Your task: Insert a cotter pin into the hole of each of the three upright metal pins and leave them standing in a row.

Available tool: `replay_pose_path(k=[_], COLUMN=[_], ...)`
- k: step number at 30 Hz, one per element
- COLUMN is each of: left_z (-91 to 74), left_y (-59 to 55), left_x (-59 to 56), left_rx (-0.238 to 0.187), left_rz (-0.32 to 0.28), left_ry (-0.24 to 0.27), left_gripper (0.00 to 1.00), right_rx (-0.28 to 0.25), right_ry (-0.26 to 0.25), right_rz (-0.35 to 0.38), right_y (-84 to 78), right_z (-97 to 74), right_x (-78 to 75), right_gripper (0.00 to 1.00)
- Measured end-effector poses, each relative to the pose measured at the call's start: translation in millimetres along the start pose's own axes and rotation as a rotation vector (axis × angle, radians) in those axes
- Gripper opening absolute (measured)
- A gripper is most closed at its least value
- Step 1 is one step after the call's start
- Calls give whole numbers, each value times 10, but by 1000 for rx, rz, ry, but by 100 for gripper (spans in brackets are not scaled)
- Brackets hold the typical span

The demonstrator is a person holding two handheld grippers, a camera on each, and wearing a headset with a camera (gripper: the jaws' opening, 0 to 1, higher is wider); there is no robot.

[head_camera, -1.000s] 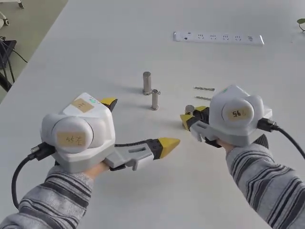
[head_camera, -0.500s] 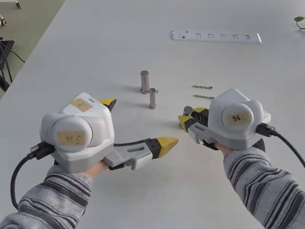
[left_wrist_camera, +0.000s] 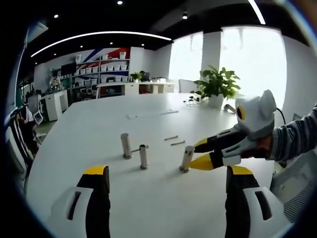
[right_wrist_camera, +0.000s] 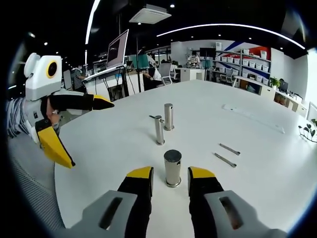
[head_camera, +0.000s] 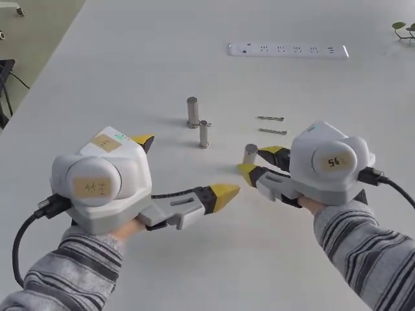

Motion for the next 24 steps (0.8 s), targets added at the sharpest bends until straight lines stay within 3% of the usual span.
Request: replay_pose_path(k=[3,12,19,24], left_z=[-4,-12,-22,-31], left_y=[14,26,40,74], left_x=[7,19,21,15], left_rx=[-8,-10,-6,-7], left_rz=[-6,2,5,28], left_ry=[8,22,28,28], left_gripper=[98,98,96,96], right_rx=[11,119,206,232], right_ry=[17,73,112,146], right_rz=[1,-73,-95,-96], right_y=[12,-23,52,125], right_z=[-48,-146,-96,7], right_x=[-33,-287,-519,-661], right_gripper=[25,23,22,22])
Point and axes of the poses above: the centre of the closed fingertips' face, and the gripper's own axes: z roughly forward along the fingers, x roughly to its left, y roughly out of its top, the point moved 7 cm from there along -z, roughly backward along the fingers, and after that the axes turned 9 degrees about -x, right-handed, at the moved point
